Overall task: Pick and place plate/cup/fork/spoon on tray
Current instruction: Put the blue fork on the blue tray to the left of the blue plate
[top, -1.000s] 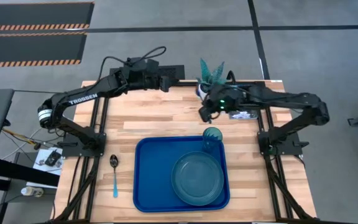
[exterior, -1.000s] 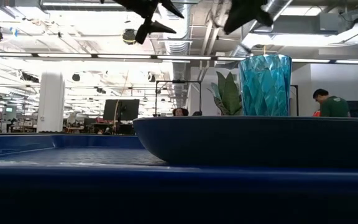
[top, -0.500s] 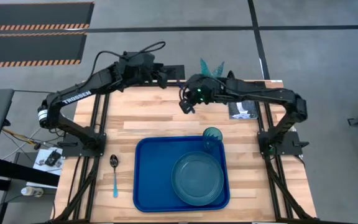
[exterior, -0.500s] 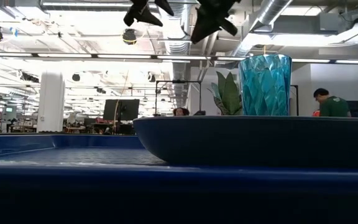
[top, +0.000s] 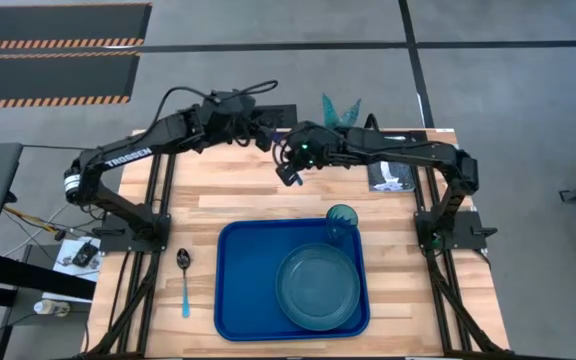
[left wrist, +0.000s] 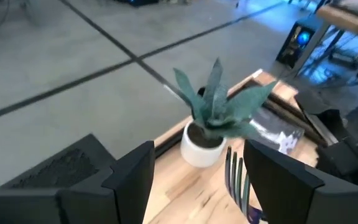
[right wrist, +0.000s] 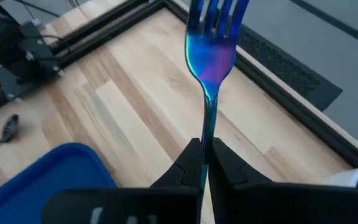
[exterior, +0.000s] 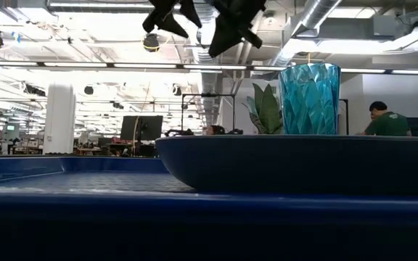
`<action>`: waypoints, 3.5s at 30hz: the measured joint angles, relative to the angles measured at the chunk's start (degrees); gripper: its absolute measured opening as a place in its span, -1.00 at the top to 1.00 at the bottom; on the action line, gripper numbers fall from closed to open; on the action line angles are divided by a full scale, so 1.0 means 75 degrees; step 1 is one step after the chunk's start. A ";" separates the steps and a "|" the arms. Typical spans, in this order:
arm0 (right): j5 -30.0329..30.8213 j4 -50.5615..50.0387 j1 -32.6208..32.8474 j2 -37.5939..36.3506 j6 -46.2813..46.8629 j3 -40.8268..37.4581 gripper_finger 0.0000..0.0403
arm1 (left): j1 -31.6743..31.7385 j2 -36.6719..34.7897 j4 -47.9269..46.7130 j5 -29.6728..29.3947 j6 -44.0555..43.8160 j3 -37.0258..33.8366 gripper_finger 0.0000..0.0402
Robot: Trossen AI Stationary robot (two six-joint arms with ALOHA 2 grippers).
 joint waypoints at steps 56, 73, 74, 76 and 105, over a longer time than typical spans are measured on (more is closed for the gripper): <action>-0.0168 0.0062 -0.0011 0.0048 -0.0968 -0.0039 0.89 | 0.0437 0.0143 -0.0543 0.1845 -0.0264 -0.0029 -0.07; -0.0142 0.0080 0.0052 0.0060 -0.0947 -0.0041 0.89 | 0.0375 0.0244 -0.0648 0.1735 -0.0608 -0.0025 0.61; -0.0142 0.0080 0.0050 0.0060 -0.0947 -0.0041 0.89 | 0.0375 0.0244 -0.0648 0.1734 -0.0608 -0.0025 0.66; -0.0142 0.0077 0.0050 0.0060 -0.0953 -0.0041 0.89 | 0.0376 0.0244 -0.0648 0.1731 -0.0620 -0.0025 0.77; -0.2525 -0.1881 -0.0333 -0.0636 -0.1844 -0.0056 -0.26 | 0.1144 0.0241 -0.1488 0.4161 0.1768 -0.0025 1.00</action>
